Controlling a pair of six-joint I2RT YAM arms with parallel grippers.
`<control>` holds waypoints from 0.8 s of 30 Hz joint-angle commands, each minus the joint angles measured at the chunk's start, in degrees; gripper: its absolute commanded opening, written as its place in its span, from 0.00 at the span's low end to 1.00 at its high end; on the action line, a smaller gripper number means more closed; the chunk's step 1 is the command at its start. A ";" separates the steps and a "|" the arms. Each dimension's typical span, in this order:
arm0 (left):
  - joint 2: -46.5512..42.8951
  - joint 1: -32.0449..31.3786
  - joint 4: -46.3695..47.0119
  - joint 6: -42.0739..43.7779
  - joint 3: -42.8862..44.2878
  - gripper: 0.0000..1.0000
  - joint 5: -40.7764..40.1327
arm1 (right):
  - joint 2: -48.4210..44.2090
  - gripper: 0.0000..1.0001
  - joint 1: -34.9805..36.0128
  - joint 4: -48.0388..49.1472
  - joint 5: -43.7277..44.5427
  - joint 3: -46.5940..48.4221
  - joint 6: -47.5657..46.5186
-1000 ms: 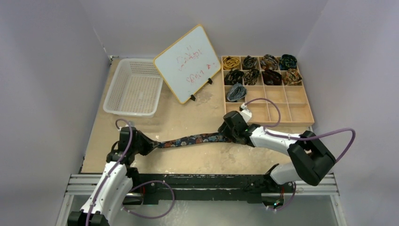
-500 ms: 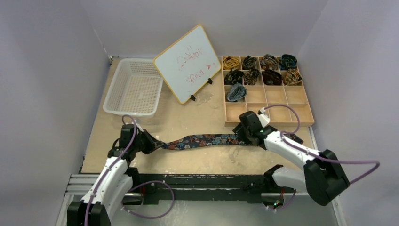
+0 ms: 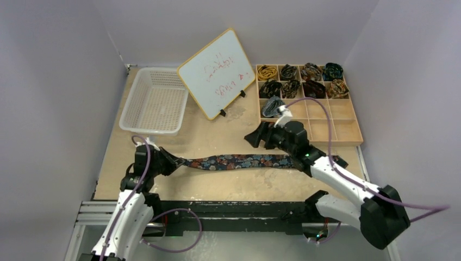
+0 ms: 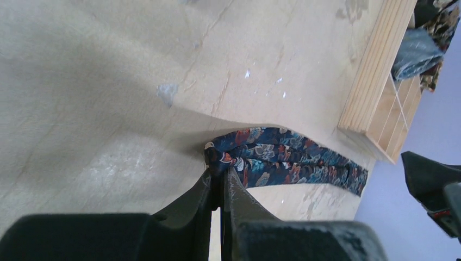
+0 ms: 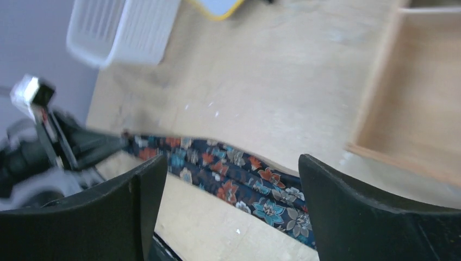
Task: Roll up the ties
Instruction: Flatten out the tie at the center of the board.
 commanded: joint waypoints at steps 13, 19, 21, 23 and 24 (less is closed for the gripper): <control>0.73 0.38 -12.81 -7.57 10.33 0.49 -12.84 | 30.03 0.99 16.34 -2.55 -14.44 21.30 -55.64; 1.34 0.38 -15.27 -7.74 15.37 0.59 -13.44 | 40.02 0.99 20.01 -13.70 -12.44 29.01 -63.63; 1.00 0.38 -14.57 -6.90 15.85 0.59 -12.27 | 42.02 0.99 21.66 -14.94 -11.53 29.56 -65.19; 0.78 0.38 -15.16 -6.14 16.27 0.59 -13.01 | 43.27 0.99 22.54 -15.39 -11.83 30.10 -65.43; 0.73 0.38 -15.56 -5.82 16.59 0.59 -13.45 | 43.69 0.99 22.75 -14.96 -12.27 30.16 -64.98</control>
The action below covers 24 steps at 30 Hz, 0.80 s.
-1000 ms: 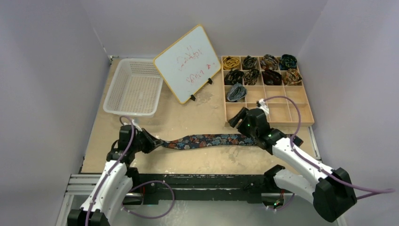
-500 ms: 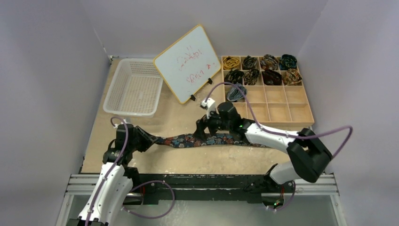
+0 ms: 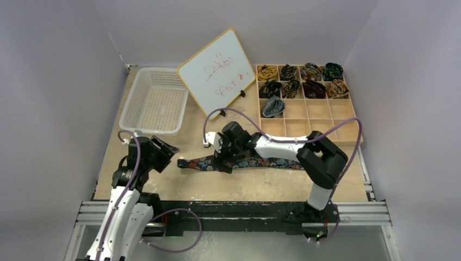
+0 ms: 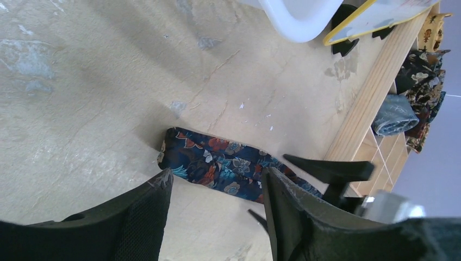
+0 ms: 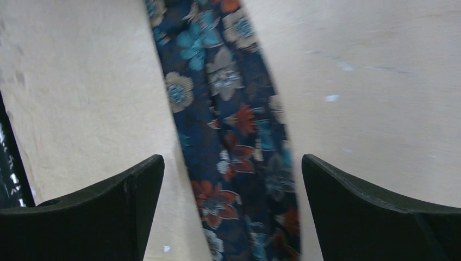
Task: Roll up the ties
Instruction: Flatten out the tie at the center of the board.
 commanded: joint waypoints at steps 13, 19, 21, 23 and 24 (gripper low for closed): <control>-1.04 0.38 -1.04 2.70 3.22 0.59 -0.45 | 2.43 0.94 2.30 1.08 4.39 -0.42 -4.48; -0.87 0.38 -1.18 3.09 2.71 0.58 -0.08 | 2.47 0.67 3.94 1.31 0.77 -1.61 -1.85; -1.16 0.38 -0.91 3.03 2.60 0.58 0.14 | 2.24 0.61 4.36 0.72 0.02 -2.54 -1.41; -1.16 0.38 -0.59 3.06 2.69 0.58 0.49 | 1.74 0.55 5.13 -0.35 -0.83 -2.71 -1.51; -1.09 0.38 -0.61 3.19 2.70 0.58 0.41 | 1.33 0.51 5.51 -0.49 -0.93 -2.67 -1.48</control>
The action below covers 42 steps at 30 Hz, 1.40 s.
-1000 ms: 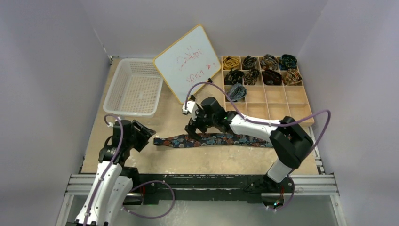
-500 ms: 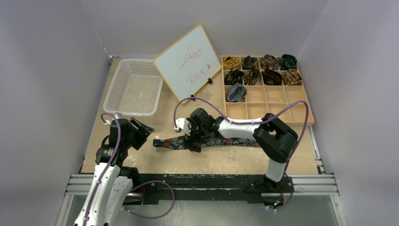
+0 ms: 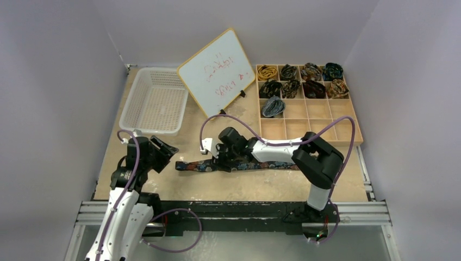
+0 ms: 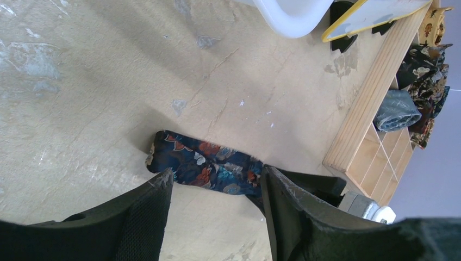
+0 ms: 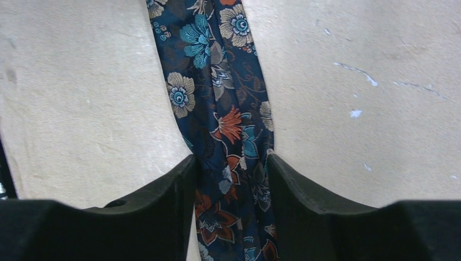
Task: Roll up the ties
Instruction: Flatten out the tie at the center of the board.
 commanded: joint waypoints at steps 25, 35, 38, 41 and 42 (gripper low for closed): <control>-0.27 0.38 1.27 1.04 2.07 0.57 1.79 | -3.90 0.55 2.38 -3.79 -5.06 -0.93 11.15; -0.08 0.38 1.31 1.39 1.95 0.57 1.64 | -0.47 0.50 2.48 -4.26 -3.46 0.52 9.40; -0.06 0.38 1.35 1.24 1.80 0.57 1.55 | -0.21 0.40 2.48 -4.38 -3.86 0.82 9.08; 0.15 0.38 1.80 1.13 1.50 0.57 1.82 | -0.71 0.33 2.48 -4.31 -4.56 0.82 9.21; 0.27 0.38 1.93 1.13 1.43 0.57 1.88 | -1.00 0.31 2.46 -4.13 -4.41 0.86 9.19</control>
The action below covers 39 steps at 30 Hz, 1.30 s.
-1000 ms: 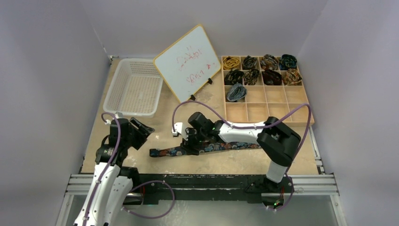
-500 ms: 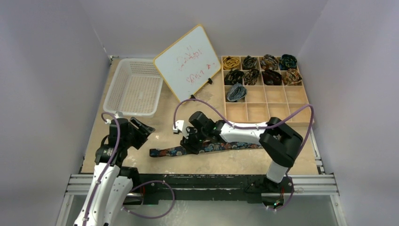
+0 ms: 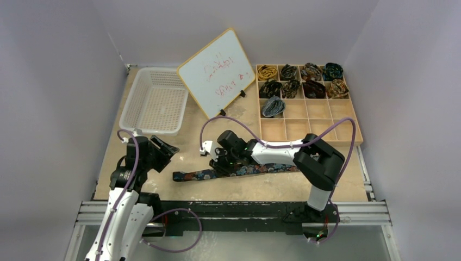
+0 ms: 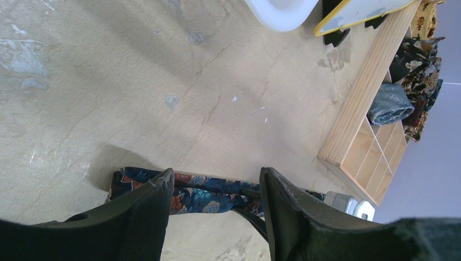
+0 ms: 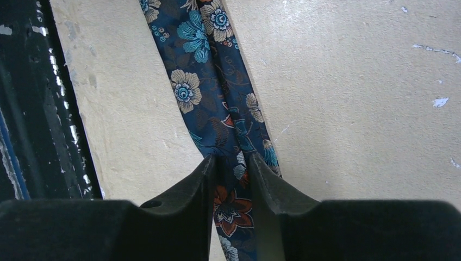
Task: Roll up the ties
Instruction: Flatten out the tie at the center of the board.
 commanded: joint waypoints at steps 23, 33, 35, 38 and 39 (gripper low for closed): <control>0.46 0.38 2.10 1.46 0.70 0.56 0.15 | 2.51 0.02 0.27 -9.50 -4.72 8.13 -5.78; -0.35 0.34 2.22 -0.37 -1.56 0.56 0.19 | 4.27 0.12 0.18 -6.05 -1.34 8.39 -3.71; -0.73 0.38 2.65 -0.54 -1.90 0.56 0.32 | 3.77 0.12 0.18 -6.72 -2.04 9.17 -4.06; -0.66 0.38 2.74 -0.53 -1.86 0.56 0.39 | 3.16 0.12 0.16 -6.98 -1.83 9.57 -4.17; -0.62 0.38 2.70 -0.37 -1.73 0.56 0.37 | 2.89 0.12 0.11 -7.25 -1.36 9.97 -3.92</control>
